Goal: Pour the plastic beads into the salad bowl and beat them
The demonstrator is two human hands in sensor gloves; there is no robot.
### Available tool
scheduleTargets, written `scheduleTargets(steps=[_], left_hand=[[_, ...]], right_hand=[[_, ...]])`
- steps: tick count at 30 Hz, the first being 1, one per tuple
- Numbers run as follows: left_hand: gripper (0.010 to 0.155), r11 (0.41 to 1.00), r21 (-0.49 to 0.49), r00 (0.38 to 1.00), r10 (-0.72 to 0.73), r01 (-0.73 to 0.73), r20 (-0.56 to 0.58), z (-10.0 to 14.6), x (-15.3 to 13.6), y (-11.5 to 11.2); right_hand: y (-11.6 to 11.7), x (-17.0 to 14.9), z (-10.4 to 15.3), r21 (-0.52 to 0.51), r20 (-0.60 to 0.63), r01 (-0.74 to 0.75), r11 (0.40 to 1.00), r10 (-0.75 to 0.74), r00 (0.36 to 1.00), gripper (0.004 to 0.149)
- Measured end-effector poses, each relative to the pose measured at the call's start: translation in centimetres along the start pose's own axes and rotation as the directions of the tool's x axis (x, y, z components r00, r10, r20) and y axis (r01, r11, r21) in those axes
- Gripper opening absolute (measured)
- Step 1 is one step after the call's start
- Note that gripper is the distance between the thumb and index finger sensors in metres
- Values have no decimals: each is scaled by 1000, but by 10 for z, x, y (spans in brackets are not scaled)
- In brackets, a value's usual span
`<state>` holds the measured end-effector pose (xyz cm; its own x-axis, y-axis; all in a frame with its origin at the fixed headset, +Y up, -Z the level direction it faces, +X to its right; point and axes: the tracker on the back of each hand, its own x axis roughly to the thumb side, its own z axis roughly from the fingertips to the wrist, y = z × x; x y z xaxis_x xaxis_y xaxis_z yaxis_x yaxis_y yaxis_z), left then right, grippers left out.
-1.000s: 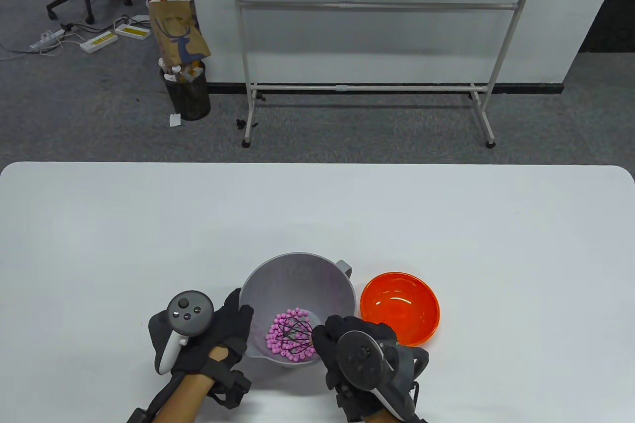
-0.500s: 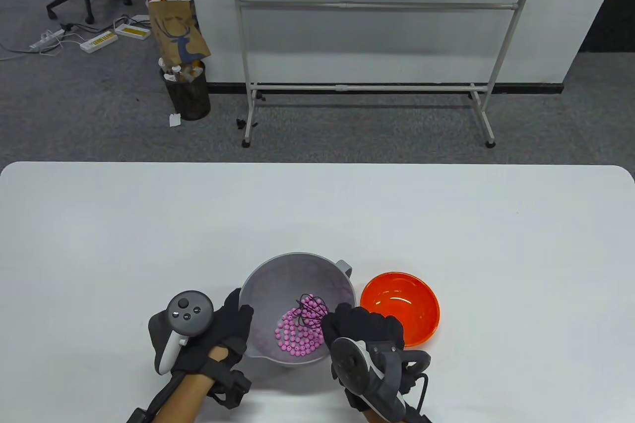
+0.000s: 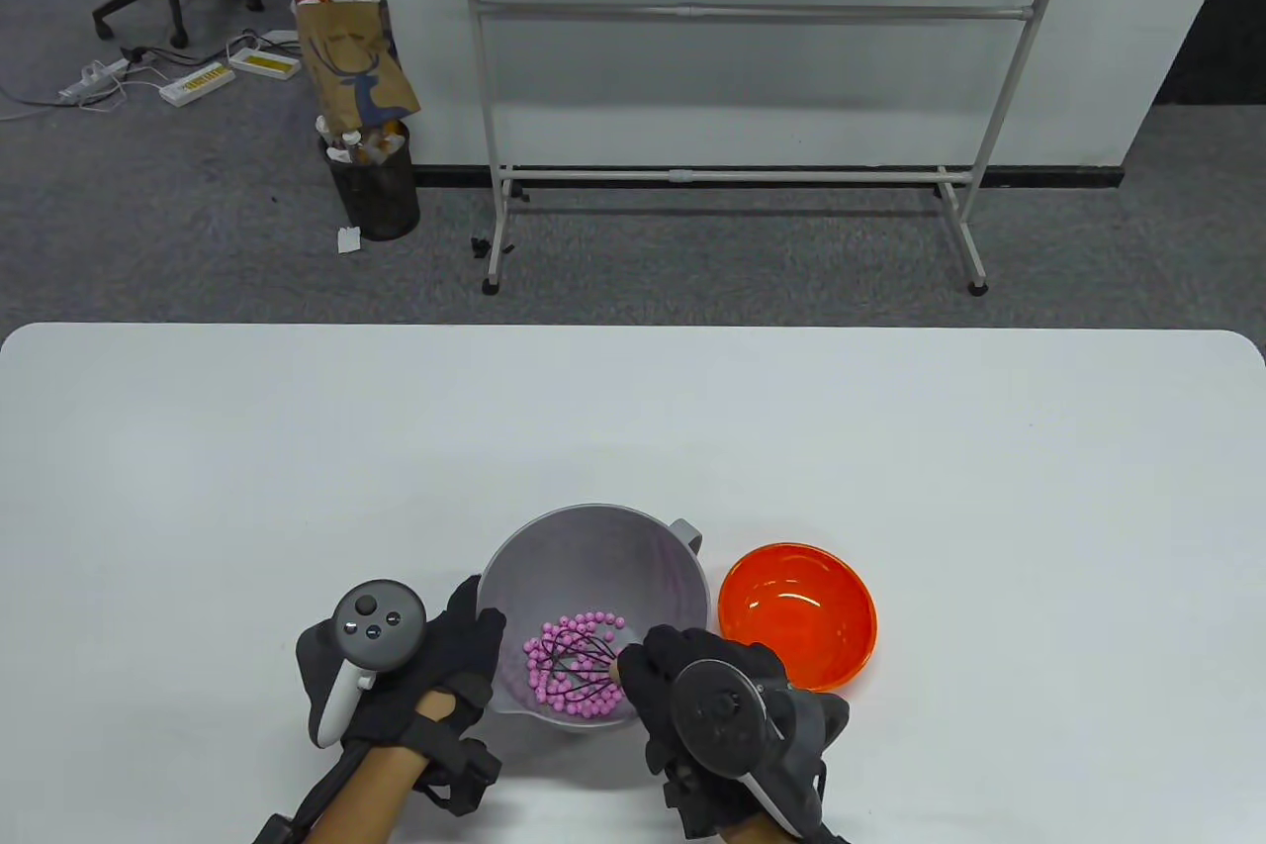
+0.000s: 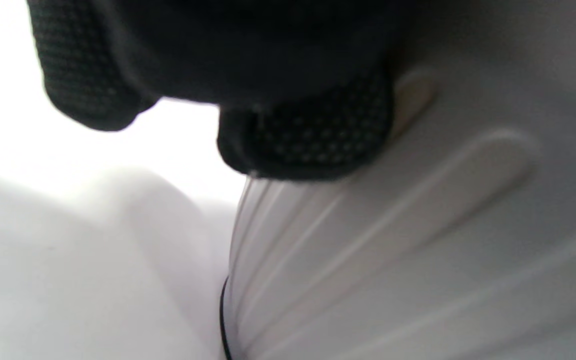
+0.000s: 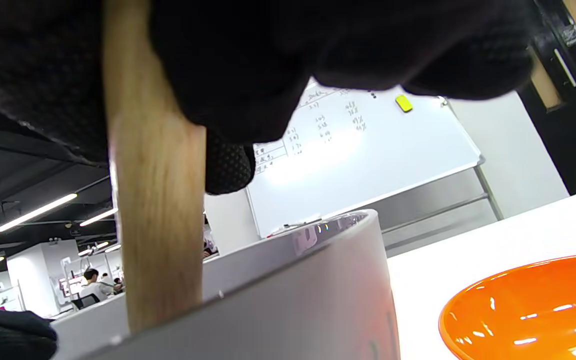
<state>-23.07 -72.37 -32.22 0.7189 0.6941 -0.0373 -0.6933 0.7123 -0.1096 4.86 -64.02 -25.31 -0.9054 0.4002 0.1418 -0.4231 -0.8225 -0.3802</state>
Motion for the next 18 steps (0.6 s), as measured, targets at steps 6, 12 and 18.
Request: scheduleTargets(steps=[6, 12, 18], left_hand=[[63, 1000, 0, 1000, 1, -1, -2, 0, 0, 0], [63, 1000, -2, 1000, 3, -3, -2, 0, 0, 0], [63, 1000, 0, 1000, 2, -2, -4, 0, 0, 0]], right_hand=[[5, -2, 1, -119, 15, -119, 986, 121, 993, 43], [-3, -1, 2, -153, 13, -204, 967, 209, 978, 43], [-16, 8, 6, -112, 58, -229, 967, 236, 970, 43]])
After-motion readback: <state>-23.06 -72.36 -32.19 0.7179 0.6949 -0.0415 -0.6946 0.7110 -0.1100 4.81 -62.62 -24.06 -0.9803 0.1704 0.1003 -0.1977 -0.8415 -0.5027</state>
